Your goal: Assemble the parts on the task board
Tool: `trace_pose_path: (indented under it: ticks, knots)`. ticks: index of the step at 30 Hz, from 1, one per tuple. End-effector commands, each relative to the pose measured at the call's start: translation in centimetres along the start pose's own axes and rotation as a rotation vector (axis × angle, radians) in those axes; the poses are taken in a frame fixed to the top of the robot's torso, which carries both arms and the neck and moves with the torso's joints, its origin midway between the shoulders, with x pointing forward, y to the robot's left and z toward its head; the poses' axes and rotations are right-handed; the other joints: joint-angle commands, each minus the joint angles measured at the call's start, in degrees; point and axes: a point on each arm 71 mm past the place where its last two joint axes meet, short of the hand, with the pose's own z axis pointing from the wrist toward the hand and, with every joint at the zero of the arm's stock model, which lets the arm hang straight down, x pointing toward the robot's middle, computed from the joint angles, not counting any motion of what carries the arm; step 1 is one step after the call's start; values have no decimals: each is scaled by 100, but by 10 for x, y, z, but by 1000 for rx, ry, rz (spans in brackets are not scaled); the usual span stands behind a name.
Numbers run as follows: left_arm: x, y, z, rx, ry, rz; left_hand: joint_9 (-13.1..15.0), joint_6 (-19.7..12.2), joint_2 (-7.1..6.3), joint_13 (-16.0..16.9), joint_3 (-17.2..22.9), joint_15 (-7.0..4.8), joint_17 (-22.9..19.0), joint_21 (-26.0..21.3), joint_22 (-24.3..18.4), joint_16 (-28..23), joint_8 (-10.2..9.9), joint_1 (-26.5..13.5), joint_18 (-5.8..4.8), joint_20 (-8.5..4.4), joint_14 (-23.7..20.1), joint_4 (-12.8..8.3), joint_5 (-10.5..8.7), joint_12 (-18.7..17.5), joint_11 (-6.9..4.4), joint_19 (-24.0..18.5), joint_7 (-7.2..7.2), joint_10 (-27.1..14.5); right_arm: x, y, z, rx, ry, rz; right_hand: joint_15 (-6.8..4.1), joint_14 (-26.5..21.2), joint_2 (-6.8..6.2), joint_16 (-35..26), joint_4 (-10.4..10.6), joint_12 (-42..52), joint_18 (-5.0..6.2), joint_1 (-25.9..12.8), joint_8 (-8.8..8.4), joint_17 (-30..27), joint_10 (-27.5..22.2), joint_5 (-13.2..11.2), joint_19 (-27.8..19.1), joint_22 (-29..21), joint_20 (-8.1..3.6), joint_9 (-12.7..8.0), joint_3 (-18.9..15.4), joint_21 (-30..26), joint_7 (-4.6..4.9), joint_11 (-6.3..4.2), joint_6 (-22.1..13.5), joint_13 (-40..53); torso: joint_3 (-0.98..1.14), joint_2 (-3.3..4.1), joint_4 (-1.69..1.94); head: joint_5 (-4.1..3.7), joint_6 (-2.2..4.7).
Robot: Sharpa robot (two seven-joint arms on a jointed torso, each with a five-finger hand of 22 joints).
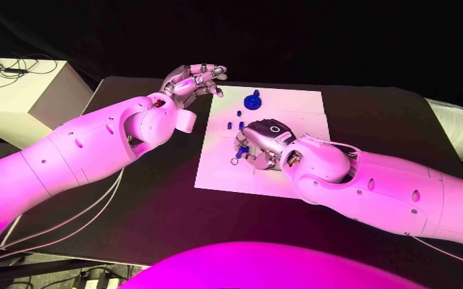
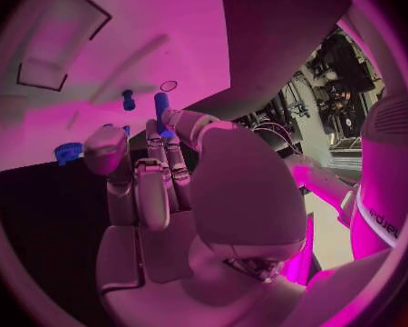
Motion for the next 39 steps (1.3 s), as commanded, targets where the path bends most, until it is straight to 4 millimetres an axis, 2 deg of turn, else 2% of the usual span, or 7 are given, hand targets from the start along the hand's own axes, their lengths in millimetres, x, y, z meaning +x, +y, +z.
trace_pose_path:
  ticks: [1, 8, 12, 16, 26, 31, 39]
  knots:
    - [2, -1, 0, 8, 19, -4, 9, -30, 16, -8, 10, 5, 2, -21, -6, -7, 20, -13, 34, 7, -6, 37, 15, 19, -7, 32, 13, -39, 3, 0, 0, -5, 5, -38, -48, 269, 63, -16, 7, 8, -64, 13, 20, -6, 312, 31, -16, -5, -16, 4, 29, -18, 1, -269, 33, 10, 1, 0, -2, 36, -6]
    - [2, -1, 0, 6, 19, -5, 9, -30, 16, -8, 10, 5, 2, -21, -6, -7, 20, -13, 34, 7, -6, 37, 15, 19, -7, 32, 13, -39, 7, 8, 0, -23, 12, -29, -47, 271, 61, -13, 3, 6, -65, 10, 22, 0, 314, 39, -14, 2, -16, 6, 33, -11, 3, -268, 32, 11, -4, 0, 13, 60, -6]
    - [2, -1, 0, 5, 18, -4, 9, -30, 16, -8, 10, 5, 2, -21, -6, -7, 20, -13, 34, 7, -6, 37, 15, 19, -7, 32, 13, -39, 8, 10, -1, -27, 11, -24, -47, 271, 61, -13, 3, 6, -65, 10, 22, 0, 314, 39, -14, 2, -16, 6, 33, -11, 3, -268, 32, 11, 0, -1, -6, 93, -6]
    - [1, -1, 0, 4, 17, -4, 9, -30, 16, -8, 10, 5, 2, -21, -6, -7, 20, -13, 34, 7, -6, 37, 15, 19, -7, 32, 13, -39, 8, 11, -1, -30, 9, -20, -47, 271, 61, -13, 3, 6, -65, 10, 22, 0, 314, 39, -14, 2, -16, 6, 33, -11, 3, -268, 32, 11, -4, -1, -15, 102, -6]
    - [2, 0, 1, 3, 19, -5, 9, -30, 16, -8, 10, 5, 2, -21, -6, -7, 20, -13, 34, 7, -6, 37, 15, 19, -7, 32, 13, -39, 11, 13, 0, -30, 17, -13, -46, 271, 62, -13, -4, 0, -65, 2, 27, 0, 323, 52, -15, 4, -15, 12, 40, -12, 6, -266, 31, 12, -2, -2, -6, 114, -6]
    - [2, 0, 1, 2, 18, -5, 9, -30, 16, -8, 10, 5, 2, -21, -6, -7, 20, -13, 34, 7, -6, 37, 15, 19, -7, 32, 13, -39, 13, 14, 0, -31, 17, -7, -46, 271, 62, -13, -4, 0, -65, 2, 27, 0, 323, 52, -15, 4, -15, 12, 40, -12, 6, -266, 31, 12, 5, 3, -10, 133, -6]
    - [2, 0, 1, 2, 19, -5, 9, -30, 16, -8, 10, 5, 2, -21, -6, -7, 20, -13, 34, 7, -6, 37, 15, 19, -7, 32, 13, -39, 14, 14, 0, -24, 11, -6, -46, 271, 62, -13, -4, 0, -65, 2, 27, 0, 323, 52, -15, 4, -15, 12, 40, -12, 6, -266, 31, 12, 0, -2, -5, 144, -6]
